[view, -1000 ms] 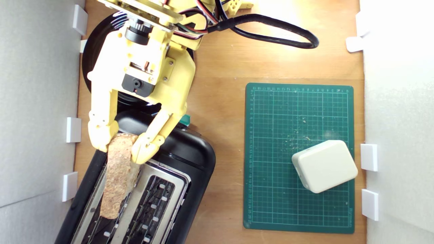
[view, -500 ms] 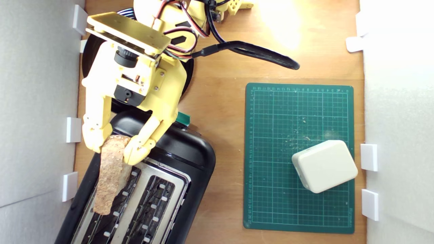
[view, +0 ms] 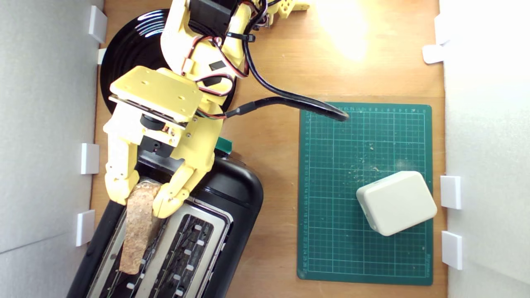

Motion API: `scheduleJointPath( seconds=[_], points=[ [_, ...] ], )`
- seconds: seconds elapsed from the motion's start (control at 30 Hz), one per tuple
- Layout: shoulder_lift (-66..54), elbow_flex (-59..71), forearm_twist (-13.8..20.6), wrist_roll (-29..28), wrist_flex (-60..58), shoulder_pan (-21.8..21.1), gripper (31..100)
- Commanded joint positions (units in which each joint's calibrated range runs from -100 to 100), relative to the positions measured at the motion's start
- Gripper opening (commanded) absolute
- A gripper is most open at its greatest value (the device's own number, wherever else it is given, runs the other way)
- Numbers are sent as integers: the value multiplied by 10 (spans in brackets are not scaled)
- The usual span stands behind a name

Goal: Pick bread and place in toaster

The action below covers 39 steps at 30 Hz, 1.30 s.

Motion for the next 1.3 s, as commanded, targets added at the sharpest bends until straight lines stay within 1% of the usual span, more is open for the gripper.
scheduleJointPath(
  seconds=[0.0, 0.43, 0.67, 0.73, 0.87, 0.93, 1.07, 1.27],
  points=[
    [5, -33, 2, -3, -21, 6, 540],
    [96, -33, -1, -4, -23, -4, 544],
    [123, -33, -1, 0, -23, -5, 547],
    [123, -32, -1, 0, -23, -5, 579],
    [119, -32, -1, 0, -22, -15, 701],
    [116, -31, -2, 0, -22, -16, 745],
    [114, -31, -2, 1, -22, -26, 782],
    [74, -31, -2, 2, -22, -30, 799]
  ],
)
